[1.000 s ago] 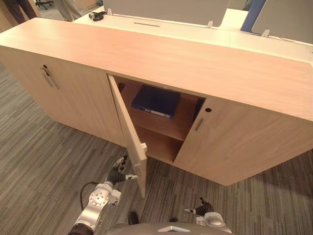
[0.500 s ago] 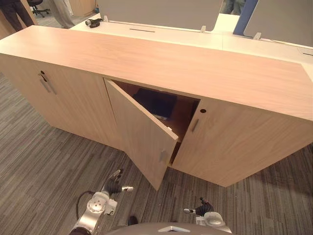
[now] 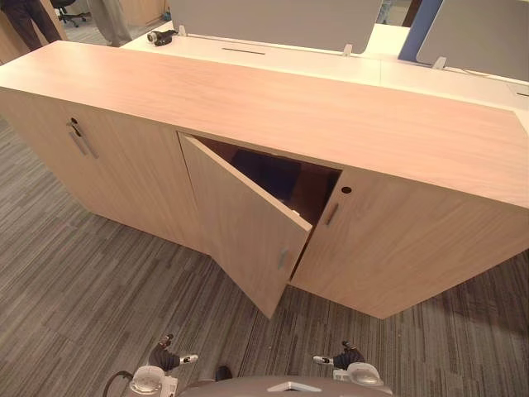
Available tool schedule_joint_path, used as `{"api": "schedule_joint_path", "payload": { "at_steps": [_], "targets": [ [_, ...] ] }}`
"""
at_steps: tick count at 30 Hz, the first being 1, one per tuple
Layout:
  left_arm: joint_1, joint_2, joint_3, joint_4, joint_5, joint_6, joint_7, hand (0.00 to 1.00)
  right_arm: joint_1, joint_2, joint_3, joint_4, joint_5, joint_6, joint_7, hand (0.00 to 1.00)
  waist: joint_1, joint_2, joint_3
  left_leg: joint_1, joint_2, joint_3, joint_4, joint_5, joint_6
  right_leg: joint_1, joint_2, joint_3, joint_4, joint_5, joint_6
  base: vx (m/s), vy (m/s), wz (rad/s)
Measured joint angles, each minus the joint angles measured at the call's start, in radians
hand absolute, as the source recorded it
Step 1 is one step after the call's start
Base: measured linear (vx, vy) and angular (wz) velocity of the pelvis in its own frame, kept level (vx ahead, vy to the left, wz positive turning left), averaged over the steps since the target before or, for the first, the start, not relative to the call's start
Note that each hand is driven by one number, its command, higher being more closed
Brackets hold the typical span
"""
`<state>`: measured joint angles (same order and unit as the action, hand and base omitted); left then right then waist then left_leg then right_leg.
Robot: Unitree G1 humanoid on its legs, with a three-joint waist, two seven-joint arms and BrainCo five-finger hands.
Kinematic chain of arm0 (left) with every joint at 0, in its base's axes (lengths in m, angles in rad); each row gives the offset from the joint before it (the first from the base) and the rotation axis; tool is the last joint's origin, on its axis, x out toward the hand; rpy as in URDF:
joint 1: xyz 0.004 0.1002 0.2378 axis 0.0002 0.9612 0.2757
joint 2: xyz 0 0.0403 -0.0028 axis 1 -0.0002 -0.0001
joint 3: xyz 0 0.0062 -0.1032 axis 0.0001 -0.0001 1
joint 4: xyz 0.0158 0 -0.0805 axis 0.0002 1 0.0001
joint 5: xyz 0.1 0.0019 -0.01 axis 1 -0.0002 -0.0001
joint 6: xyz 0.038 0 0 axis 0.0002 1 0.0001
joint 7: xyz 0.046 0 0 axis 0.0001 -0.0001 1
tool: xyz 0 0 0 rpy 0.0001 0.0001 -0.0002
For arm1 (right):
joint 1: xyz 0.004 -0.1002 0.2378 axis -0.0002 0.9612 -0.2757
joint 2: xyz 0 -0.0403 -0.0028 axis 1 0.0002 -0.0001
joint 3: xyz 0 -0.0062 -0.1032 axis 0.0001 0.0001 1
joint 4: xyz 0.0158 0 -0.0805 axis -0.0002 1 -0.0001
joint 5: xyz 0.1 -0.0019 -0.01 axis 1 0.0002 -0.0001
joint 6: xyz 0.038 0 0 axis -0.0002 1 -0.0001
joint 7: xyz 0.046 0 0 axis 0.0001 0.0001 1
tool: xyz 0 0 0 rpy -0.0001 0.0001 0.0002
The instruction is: Walk over to the cabinet, pick up the folder, carry it to the office cabinet, place the folder inside the office cabinet, then close the office cabinet door
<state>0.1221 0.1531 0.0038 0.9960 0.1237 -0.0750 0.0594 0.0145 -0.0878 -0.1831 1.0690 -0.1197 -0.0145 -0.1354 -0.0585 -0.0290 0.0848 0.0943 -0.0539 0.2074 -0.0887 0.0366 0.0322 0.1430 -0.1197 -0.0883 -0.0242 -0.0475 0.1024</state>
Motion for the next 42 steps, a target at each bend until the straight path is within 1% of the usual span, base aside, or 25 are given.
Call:
{"api": "schedule_joint_path", "payload": {
  "at_steps": [4,7,11,15,17,19,20,21,26,31,35,38,39,42],
  "targets": [
    [0.007,-0.009,0.042,0.014,0.011,0.013,0.0,0.0,0.002,0.0,-0.018,0.007,0.015,0.001,0.001,0.0,0.001,0.001,0.007,0.023,0.003,0.018,0.0,-0.012,-0.002,0.012,0.003,0.025,0.001,-0.003,-0.004,-0.01,-0.015,-0.2],
    [0.003,-0.009,0.049,0.034,0.017,0.015,0.0,0.0,0.014,0.0,-0.029,0.008,0.036,0.002,0.001,0.0,-0.002,0.001,0.008,0.025,0.005,0.023,0.0,-0.018,-0.007,0.012,0.004,0.027,0.001,-0.009,-0.014,0.0,-0.007,-0.03],
    [0.0,-0.014,0.06,0.045,0.017,0.019,0.0,0.0,0.02,0.0,-0.036,0.008,0.048,0.011,0.002,0.0,-0.001,0.002,0.008,0.027,0.008,0.037,0.0,-0.022,-0.007,0.012,0.006,0.031,0.002,-0.011,-0.013,0.01,-0.02,-0.04],
    [0.003,-0.015,0.063,0.045,0.017,0.026,0.0,0.0,0.023,0.001,-0.057,0.008,0.078,0.013,0.003,0.0,0.001,0.004,0.009,0.032,0.014,0.064,0.002,-0.038,-0.011,0.0,0.013,0.065,0.004,-0.013,-0.011,0.03,-0.029,-0.2],
    [0.002,-0.016,0.069,0.045,0.015,0.027,-0.001,0.0,0.018,0.0,-0.058,0.008,0.085,0.014,0.002,0.0,0.009,0.005,0.01,0.024,0.01,0.065,0.008,-0.043,-0.016,-0.022,0.017,0.096,0.004,-0.01,-0.012,0.05,-0.007,-0.33],
    [-0.002,-0.014,0.074,0.044,0.006,0.028,0.0,0.0,0.015,0.001,-0.065,0.008,0.087,0.018,0.002,0.0,0.008,0.002,0.012,-0.006,0.007,0.056,0.035,-0.044,-0.014,-0.043,0.016,0.108,0.004,-0.008,-0.012,0.06,-0.014,-0.17],
    [-0.013,-0.012,0.074,0.037,-0.004,0.028,0.0,0.0,0.009,0.003,-0.072,0.008,0.087,0.02,0.002,0.0,0.006,-0.003,0.023,-0.024,0.009,0.033,0.069,-0.057,-0.003,-0.048,0.013,0.111,0.002,-0.005,-0.012,0.06,-0.034,-0.2],
    [-0.014,-0.013,0.074,0.035,-0.005,0.028,0.0,0.0,0.009,0.002,-0.076,0.008,0.087,0.019,0.002,0.0,0.01,-0.002,0.024,-0.026,0.012,0.041,0.078,-0.069,0.0,-0.054,0.015,0.13,0.002,-0.002,-0.013,0.05,-0.031,-0.28],
    [-0.02,-0.016,0.07,0.036,-0.003,0.029,0.0,0.0,-0.013,0.003,-0.076,0.007,0.087,0.018,0.002,0.0,0.01,0.003,0.023,-0.019,0.016,0.046,0.081,-0.079,0.009,-0.075,0.02,0.186,0.0,0.026,-0.017,0.01,-0.007,-0.4],
    [-0.019,-0.016,0.062,0.041,-0.002,0.029,0.0,0.0,-0.009,0.002,-0.072,0.008,0.085,0.019,0.003,0.0,0.015,0.009,0.023,-0.002,0.018,0.112,0.08,-0.092,0.0,-0.101,0.025,0.246,-0.005,0.057,-0.02,-0.09,0.008,-0.52],
    [-0.014,-0.016,0.067,0.046,-0.002,0.029,0.0,0.0,-0.014,-0.004,-0.057,0.008,0.08,0.021,0.004,0.0,0.023,0.009,0.023,-0.001,0.017,0.18,0.08,-0.104,-0.021,-0.137,0.026,0.293,-0.004,0.079,-0.006,-0.14,-0.015,-0.56],
    [0.003,-0.019,0.078,0.047,-0.004,0.029,0.0,0.0,-0.014,-0.004,-0.052,0.008,0.074,0.023,0.004,0.0,0.027,0.008,0.024,0.013,0.012,0.189,0.077,-0.116,-0.037,-0.145,0.029,0.303,-0.014,0.087,-0.023,-0.13,-0.048,-0.54],
    [0.01,-0.022,0.085,0.047,-0.005,0.029,0.001,0.0,-0.014,-0.005,-0.051,0.008,0.074,0.023,0.004,0.0,0.032,0.009,0.023,0.022,0.013,0.189,0.077,-0.119,-0.037,-0.145,0.029,0.29,-0.015,0.091,-0.036,-0.06,-0.037,-0.5],
    [0.02,-0.029,0.112,0.051,-0.005,0.03,0.001,0.0,-0.008,-0.005,-0.054,0.008,0.074,0.023,0.004,0.0,0.039,0.008,0.017,0.034,0.02,0.191,0.08,-0.122,-0.037,-0.142,0.03,0.244,-0.019,0.104,-0.056,-0.04,-0.054,-0.35]
  ]
}}
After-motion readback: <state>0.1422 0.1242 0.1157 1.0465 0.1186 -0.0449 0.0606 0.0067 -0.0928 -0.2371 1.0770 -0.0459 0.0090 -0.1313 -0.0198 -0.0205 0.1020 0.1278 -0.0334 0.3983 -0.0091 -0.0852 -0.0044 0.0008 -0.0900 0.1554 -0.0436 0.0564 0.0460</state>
